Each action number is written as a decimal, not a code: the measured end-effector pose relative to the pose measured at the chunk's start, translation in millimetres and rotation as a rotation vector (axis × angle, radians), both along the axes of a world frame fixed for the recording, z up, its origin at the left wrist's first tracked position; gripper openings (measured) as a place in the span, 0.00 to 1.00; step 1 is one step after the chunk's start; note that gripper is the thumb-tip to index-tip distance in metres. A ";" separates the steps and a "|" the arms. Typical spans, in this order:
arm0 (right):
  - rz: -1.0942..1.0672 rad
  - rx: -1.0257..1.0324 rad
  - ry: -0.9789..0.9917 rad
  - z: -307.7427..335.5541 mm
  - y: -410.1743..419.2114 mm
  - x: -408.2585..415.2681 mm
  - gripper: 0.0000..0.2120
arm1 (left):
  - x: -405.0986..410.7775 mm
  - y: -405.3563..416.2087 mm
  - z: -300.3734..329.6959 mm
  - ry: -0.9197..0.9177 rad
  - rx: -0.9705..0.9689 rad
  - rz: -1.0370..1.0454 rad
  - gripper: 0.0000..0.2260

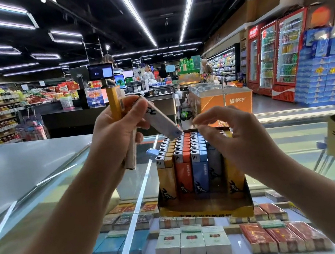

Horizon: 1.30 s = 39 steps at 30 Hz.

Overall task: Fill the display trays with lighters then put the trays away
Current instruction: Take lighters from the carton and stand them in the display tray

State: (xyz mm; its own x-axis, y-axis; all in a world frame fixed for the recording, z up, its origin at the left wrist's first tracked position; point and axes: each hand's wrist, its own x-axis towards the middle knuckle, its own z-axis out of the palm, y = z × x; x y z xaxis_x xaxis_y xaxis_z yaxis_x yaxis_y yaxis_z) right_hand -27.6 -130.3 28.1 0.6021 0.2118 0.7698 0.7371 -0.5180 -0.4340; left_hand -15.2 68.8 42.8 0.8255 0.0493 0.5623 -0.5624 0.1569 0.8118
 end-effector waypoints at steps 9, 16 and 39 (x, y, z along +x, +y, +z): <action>0.076 0.012 -0.067 -4.0 9.5 -5.0 0.15 | -0.8 -13.0 -4.9 0.015 -0.062 -0.118 0.09; 0.210 0.238 0.033 2.2 4.7 -0.8 0.14 | -3.5 -18.3 -7.8 -0.009 0.043 -0.088 0.07; -0.031 -0.227 0.013 3.3 -15.2 11.0 0.13 | 13.9 -5.8 -13.9 0.227 -0.117 0.084 0.06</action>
State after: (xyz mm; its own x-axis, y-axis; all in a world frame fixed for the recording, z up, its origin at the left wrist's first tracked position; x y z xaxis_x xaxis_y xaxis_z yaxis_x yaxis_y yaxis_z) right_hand -16.6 -145.5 31.5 0.6208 0.3599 0.6965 0.7144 -0.6255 -0.3136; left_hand -1.3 63.0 28.9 0.9199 0.1772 0.3498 -0.3833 0.2177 0.8976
